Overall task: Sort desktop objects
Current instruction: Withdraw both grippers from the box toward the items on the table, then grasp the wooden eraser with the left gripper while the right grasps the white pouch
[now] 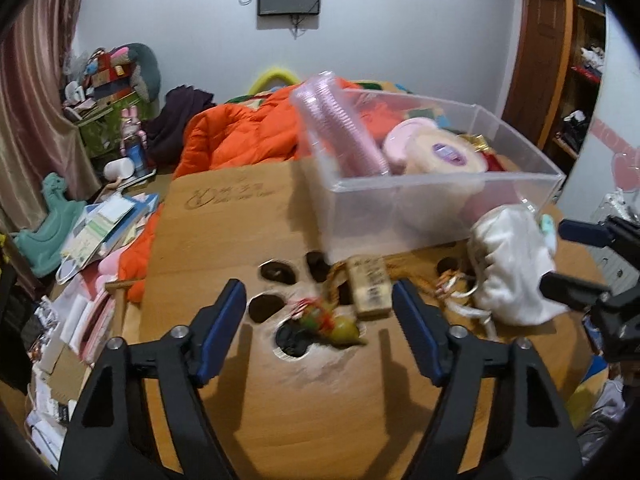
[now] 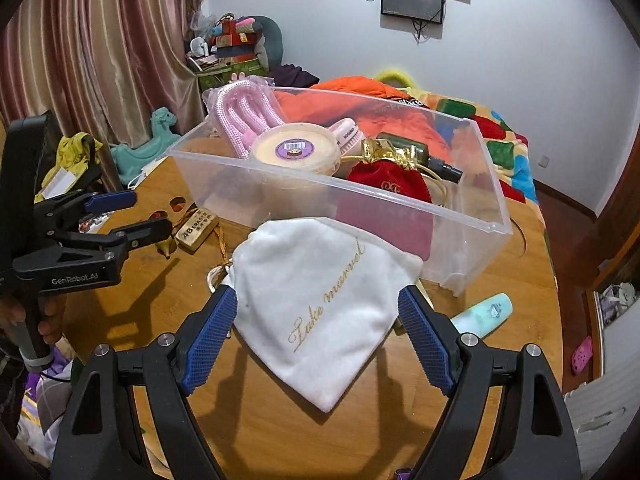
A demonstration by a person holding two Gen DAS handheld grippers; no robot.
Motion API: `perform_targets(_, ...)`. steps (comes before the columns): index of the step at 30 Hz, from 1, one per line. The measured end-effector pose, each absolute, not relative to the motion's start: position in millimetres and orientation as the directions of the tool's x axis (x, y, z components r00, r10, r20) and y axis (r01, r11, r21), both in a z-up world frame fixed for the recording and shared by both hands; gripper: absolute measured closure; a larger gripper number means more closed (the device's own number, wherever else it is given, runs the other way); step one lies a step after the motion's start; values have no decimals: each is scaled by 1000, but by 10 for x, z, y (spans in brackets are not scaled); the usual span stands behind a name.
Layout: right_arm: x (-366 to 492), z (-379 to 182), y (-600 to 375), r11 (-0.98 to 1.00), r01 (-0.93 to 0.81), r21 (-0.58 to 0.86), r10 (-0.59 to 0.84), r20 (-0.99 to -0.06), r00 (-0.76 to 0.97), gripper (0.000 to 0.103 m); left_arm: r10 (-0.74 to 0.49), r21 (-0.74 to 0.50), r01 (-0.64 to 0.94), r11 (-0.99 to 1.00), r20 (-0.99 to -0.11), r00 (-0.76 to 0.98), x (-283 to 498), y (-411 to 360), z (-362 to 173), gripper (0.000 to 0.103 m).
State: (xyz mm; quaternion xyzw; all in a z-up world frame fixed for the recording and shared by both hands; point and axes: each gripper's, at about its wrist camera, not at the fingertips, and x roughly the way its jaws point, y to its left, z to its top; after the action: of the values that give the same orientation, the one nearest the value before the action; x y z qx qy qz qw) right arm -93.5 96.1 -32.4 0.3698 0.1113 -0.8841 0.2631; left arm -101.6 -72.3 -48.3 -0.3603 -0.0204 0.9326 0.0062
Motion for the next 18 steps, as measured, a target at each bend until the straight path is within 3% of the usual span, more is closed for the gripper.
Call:
perform_targets(6,-969,-385,1005,-850,527,11,-369,-726,-580,23,80,-32,-79,-996,-660,-747,-1082,-461,-476,39)
perform_targets(9,-1002,-440,1027,-855,517,31,-368,-739,-564,23,99,-50,-90,-995,-692,-715,-1181,-413,-555,51)
perform_targets(14,-1009,-484,1006,-838,538,88,-414,-746,-522,22,77,-51,-58,-997,-714,-696,-1253,-442,-647,52)
perform_targets(18,-1033,-542,928,-838,540,86,-408,-754,-514,14,75,-56,-50,-997,-716,-694,-1268,-459,-657,52)
